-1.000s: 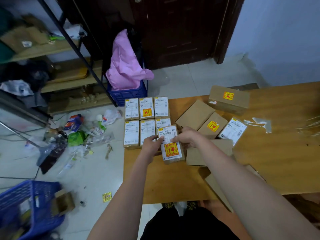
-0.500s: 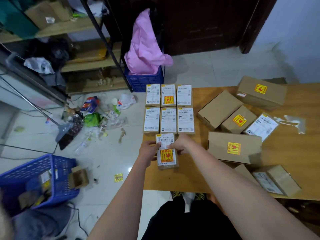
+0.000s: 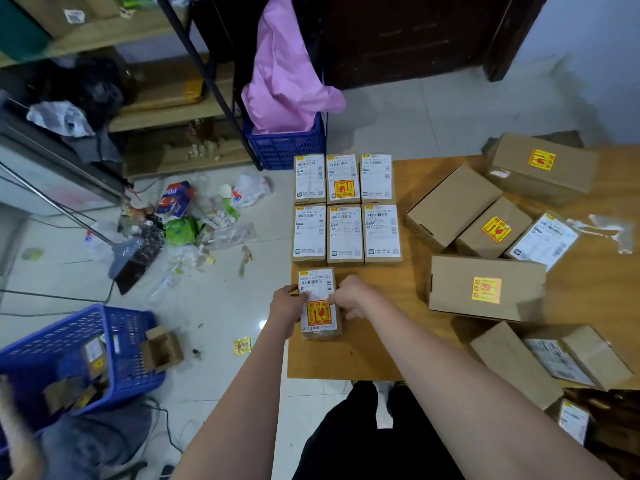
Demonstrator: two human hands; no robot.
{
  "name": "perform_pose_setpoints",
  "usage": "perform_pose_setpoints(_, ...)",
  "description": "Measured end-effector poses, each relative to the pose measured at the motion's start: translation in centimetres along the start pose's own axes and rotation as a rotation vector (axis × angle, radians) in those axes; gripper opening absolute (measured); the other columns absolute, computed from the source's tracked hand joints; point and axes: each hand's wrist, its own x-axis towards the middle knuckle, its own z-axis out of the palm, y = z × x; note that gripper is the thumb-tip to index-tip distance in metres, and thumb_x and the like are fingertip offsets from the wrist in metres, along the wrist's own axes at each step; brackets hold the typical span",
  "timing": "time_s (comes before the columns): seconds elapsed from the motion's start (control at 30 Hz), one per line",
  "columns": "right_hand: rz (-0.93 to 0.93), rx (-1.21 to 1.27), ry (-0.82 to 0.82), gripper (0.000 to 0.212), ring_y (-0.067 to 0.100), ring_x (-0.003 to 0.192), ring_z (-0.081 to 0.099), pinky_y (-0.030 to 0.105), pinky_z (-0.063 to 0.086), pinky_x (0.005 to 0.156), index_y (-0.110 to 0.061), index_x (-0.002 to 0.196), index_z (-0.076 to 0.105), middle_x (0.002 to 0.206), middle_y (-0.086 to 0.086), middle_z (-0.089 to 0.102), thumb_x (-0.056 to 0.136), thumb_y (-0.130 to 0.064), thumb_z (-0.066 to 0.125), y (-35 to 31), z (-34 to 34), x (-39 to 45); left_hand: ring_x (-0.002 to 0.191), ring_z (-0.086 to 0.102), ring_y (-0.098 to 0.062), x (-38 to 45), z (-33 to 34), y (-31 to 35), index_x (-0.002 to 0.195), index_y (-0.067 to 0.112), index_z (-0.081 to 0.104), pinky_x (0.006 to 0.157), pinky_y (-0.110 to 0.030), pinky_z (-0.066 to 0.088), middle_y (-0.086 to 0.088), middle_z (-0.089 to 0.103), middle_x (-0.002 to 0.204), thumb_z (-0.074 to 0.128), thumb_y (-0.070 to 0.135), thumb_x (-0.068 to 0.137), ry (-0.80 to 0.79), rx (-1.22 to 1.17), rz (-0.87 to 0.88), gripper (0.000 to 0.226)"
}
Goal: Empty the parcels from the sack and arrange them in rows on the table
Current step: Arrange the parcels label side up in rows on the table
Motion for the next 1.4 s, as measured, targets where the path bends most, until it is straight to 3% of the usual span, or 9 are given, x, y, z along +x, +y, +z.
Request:
perform_pose_setpoints(0.5, 0.013, 0.008, -0.011, 0.050, 0.031, 0.130, 0.050, 0.042, 0.046, 0.104, 0.001, 0.139, 0.045, 0.141, 0.016, 0.052, 0.093, -0.007, 0.063, -1.8, 1.1, 0.9, 0.097, 0.069, -0.030, 2.4, -1.5, 0.3, 0.135, 0.014, 0.052, 0.085, -0.049, 0.058, -0.013, 0.068, 0.119, 0.057, 0.015, 0.096, -0.019, 0.043, -0.003, 0.039)
perform_pose_setpoints(0.93, -0.016, 0.015, 0.026, 0.037, 0.030, 0.124, 0.055, 0.038, 0.049, 0.099, 0.003, 0.130, 0.052, 0.137, 0.015, 0.056, 0.095, -0.004, 0.059, -2.6, 0.6, 1.4, 0.102, 0.068, -0.030, 2.6, -1.3, 1.4, 0.137, 0.014, 0.051, 0.091, -0.049, 0.055, -0.012, 0.067, 0.123, 0.057, 0.011, 0.095, -0.030, 0.008, 0.014, 0.043)
perform_pose_setpoints(1.13, -0.039, 0.000, 0.049, 0.032, 0.027, 0.121, 0.056, 0.032, 0.048, 0.089, 0.001, 0.127, 0.055, 0.134, 0.013, 0.058, 0.095, -0.007, 0.058, -2.9, 0.2, 1.0, 0.102, 0.064, -0.028, 1.7, -1.3, 2.2, 0.140, 0.014, 0.044, 0.083, -0.036, 0.053, -0.013, 0.061, 0.127, 0.057, 0.014, 0.095, 0.064, 0.068, 0.046, 0.047)
perform_pose_setpoints(1.2, -0.048, 0.005, 0.054, 0.032, 0.026, 0.120, 0.056, 0.030, 0.048, 0.085, 0.000, 0.126, 0.055, 0.132, 0.012, 0.059, 0.095, -0.008, 0.058, -3.0, -0.1, 0.7, 0.095, 0.063, -0.027, 1.3, -1.2, 2.8, 0.131, 0.016, 0.049, 0.078, -0.035, 0.051, -0.013, 0.061, 0.120, 0.057, 0.017, 0.093, 0.168, 0.104, 0.084, 0.039)
perform_pose_setpoints(1.3, -0.053, 0.001, 0.068, 0.034, 0.024, 0.109, 0.059, 0.028, 0.047, 0.077, -0.004, 0.125, 0.054, 0.122, 0.009, 0.061, 0.094, -0.015, 0.061, -3.3, -0.9, 0.4, 0.090, 0.065, -0.031, 0.9, -0.8, 4.1, 0.106, 0.020, 0.054, 0.080, -0.044, 0.057, -0.015, 0.065, 0.109, 0.056, 0.023, 0.088, 0.283, 0.163, 0.167, 0.018)
perform_pose_setpoints(1.4, -0.051, 0.018, 0.094, 0.027, 0.025, 0.095, 0.067, 0.026, 0.049, 0.059, -0.003, 0.117, 0.059, 0.107, 0.010, 0.068, 0.093, -0.014, 0.059, -3.7, -2.5, 0.0, 0.090, 0.064, -0.030, -0.3, 0.6, 6.5, 0.102, 0.013, 0.060, 0.079, -0.041, 0.057, -0.007, 0.065, 0.098, 0.053, 0.022, 0.092, 0.250, 0.202, 0.236, 0.015)
